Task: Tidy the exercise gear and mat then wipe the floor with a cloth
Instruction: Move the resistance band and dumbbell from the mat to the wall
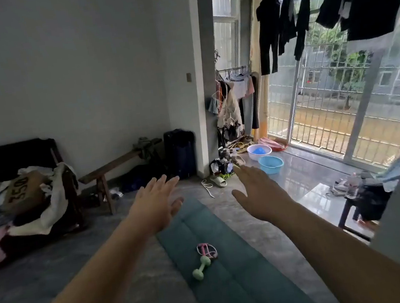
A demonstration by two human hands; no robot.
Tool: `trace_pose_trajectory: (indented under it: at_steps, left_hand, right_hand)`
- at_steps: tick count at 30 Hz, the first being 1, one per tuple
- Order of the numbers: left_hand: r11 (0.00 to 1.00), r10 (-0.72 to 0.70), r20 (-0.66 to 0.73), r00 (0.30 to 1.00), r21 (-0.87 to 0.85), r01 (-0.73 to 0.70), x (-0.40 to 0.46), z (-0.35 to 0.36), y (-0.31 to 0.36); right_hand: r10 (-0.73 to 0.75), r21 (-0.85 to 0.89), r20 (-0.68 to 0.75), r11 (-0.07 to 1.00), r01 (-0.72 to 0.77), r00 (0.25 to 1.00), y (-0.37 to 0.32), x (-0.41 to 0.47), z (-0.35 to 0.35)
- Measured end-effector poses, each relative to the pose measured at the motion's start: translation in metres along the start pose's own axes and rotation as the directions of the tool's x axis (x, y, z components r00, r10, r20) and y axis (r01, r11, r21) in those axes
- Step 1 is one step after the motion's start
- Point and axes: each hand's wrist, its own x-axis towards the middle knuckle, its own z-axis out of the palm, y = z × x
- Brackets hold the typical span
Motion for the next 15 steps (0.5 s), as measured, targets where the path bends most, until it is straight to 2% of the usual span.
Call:
trace_pose_trajectory:
  at_steps: [4,8,15]
  left_hand:
    - [0.999,-0.007,0.029,1.0,0.048,0.006,0.004,0.019,-0.059]
    - [0.999,-0.001,0.097,0.995,0.052,-0.004,0.008,0.051,-0.113]
    - [1.0,-0.021,0.245,0.969,-0.013,0.025,0.018,0.115,-0.172]
  right_hand:
    - [0.072,0.05,0.093,0.996,-0.077,0.993,-0.033,0.01,0.045]
    - [0.08,0.051,0.182,0.995,-0.09,0.98,-0.061,0.019,0.096]
    - [0.136,0.082,0.362,0.981,-0.177,0.922,-0.075,0.035,0.184]
